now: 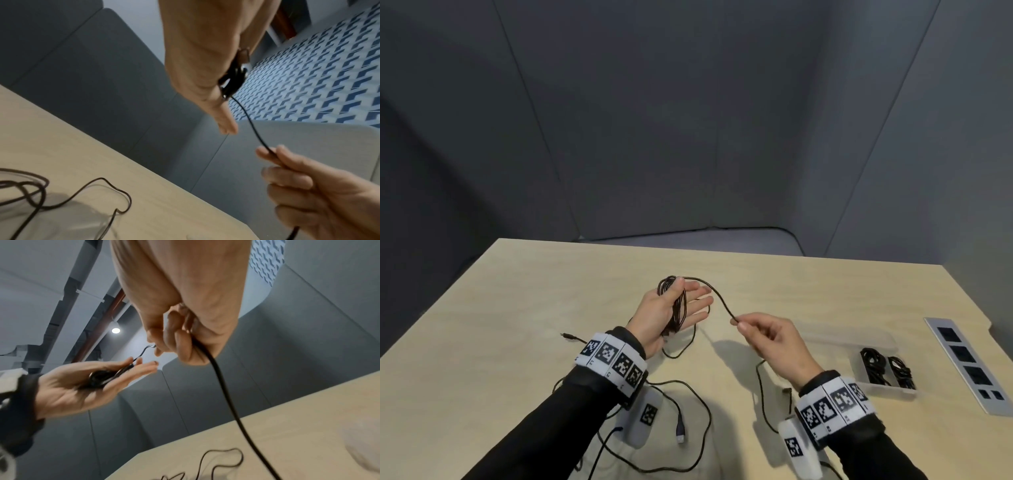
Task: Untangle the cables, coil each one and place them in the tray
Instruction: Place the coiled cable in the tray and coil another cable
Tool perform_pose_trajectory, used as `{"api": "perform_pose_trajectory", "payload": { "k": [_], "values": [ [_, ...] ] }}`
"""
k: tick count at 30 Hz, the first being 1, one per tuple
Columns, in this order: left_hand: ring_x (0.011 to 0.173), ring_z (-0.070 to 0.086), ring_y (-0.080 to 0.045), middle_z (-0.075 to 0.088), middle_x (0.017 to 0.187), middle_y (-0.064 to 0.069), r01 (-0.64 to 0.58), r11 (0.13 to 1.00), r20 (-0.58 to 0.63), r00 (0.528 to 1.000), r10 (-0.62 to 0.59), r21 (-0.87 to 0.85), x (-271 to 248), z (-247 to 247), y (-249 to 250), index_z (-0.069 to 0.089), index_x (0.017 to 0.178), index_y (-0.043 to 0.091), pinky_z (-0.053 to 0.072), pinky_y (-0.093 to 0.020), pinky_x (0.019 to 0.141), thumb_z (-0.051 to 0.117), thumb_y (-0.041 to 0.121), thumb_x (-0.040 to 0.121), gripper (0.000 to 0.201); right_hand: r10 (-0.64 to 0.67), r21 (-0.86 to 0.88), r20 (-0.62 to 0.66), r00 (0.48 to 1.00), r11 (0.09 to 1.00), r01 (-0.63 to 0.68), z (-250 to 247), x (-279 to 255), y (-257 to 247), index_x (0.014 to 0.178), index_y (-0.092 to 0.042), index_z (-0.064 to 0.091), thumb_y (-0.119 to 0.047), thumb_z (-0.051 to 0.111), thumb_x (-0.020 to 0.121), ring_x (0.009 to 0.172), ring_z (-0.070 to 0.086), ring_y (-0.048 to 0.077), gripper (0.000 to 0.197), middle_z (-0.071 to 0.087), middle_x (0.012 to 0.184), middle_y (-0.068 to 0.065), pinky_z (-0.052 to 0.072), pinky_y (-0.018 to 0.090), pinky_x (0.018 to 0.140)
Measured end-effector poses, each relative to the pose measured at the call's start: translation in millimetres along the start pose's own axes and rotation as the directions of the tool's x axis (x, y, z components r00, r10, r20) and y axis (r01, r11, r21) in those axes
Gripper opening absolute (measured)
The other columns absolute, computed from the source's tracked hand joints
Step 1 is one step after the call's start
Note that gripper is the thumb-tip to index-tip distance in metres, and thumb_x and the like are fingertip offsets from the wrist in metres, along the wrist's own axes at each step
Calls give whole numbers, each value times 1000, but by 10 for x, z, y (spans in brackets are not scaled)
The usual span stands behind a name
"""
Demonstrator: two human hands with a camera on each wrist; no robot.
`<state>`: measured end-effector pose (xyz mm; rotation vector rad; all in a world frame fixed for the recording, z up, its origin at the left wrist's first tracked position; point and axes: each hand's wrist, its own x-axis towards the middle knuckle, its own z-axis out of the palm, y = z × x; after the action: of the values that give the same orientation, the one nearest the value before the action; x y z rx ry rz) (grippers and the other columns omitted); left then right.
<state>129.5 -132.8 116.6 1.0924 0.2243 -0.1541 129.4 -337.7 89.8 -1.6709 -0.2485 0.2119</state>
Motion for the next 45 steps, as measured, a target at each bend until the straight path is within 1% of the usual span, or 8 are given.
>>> {"api": "perform_pose_trajectory", "payload": {
  "k": [6, 11, 15, 18, 23, 30, 41, 45],
  "values": [
    [81, 71, -20, 66, 90, -7, -94, 986, -100, 992, 81, -136, 58, 80, -34, 55, 112, 6, 57, -48, 77, 34, 31, 102, 35, 64, -203, 250, 966, 979, -12, 233, -113, 155, 115, -29, 64, -18, 50, 96, 51, 41, 2, 26, 46, 53, -10, 35, 12, 57],
    [42, 34, -7, 48, 68, 4, -156, 963, -285, 934, 216, 221, 125, 76, -116, 55, 109, 14, 28, -18, 37, 40, 34, 100, 26, 87, -423, 399, 913, 901, 99, 399, -162, 57, 113, -21, 67, -15, 50, 94, 54, 49, -8, 26, 54, 51, -28, 34, 5, 60],
    [50, 51, -18, 61, 62, 3, -222, 542, -47, 897, 439, 810, 171, -157, -234, 55, 81, 16, 42, -31, 57, 32, 45, 99, 41, -64, -506, 288, 956, 837, 209, 323, -71, -46, 97, -16, 72, -21, 55, 92, 82, 62, 1, 18, 71, 89, -12, 47, 15, 76],
    [66, 59, -28, 64, 64, -9, -203, 176, 154, 954, 255, 963, 129, -200, -330, 48, 61, 22, 45, -33, 73, 22, 35, 102, 51, -153, -496, 203, 967, 835, 236, 257, 25, -117, 89, -17, 73, -24, 63, 88, 78, 60, 5, 13, 70, 85, -8, 46, 17, 73],
    [43, 50, -10, 60, 49, -1, -172, 504, 179, 983, 36, 846, 10, -153, -472, 66, 65, 8, 39, -17, 54, 10, 60, 93, 82, -221, -495, 109, 969, 834, 246, 250, 131, -27, 85, -18, 76, -22, 68, 84, 63, 51, 0, 9, 56, 65, -14, 33, 9, 58],
    [45, 41, -4, 48, 50, 12, -178, 593, 323, 935, -147, 786, -55, -171, -439, 54, 70, 21, 34, -19, 49, 59, 31, 91, 24, -58, -187, 21, 998, 980, 61, 159, 157, 143, 76, -22, 73, -17, 74, 78, 64, 60, -1, 5, 70, 67, -11, 44, 12, 65],
    [102, 67, -18, 71, 107, -10, -113, 953, 14, 993, 113, 281, -27, -10, -417, 61, 102, -1, 53, -27, 85, 32, 30, 101, 43, 141, -207, -11, 990, 968, -140, 254, 58, 404, 108, -25, 48, -23, 43, 98, 51, 40, 8, 11, 46, 60, -5, 37, 22, 46],
    [99, 69, -24, 69, 110, -16, -188, 963, -61, 977, 203, 191, -15, 43, -357, 55, 99, -6, 53, -36, 87, 29, 31, 102, 46, 53, -367, 58, 997, 930, -28, 308, -39, 442, 83, -31, 49, -25, 45, 97, 51, 41, 3, 16, 47, 55, -10, 36, 21, 54]
  ]
}}
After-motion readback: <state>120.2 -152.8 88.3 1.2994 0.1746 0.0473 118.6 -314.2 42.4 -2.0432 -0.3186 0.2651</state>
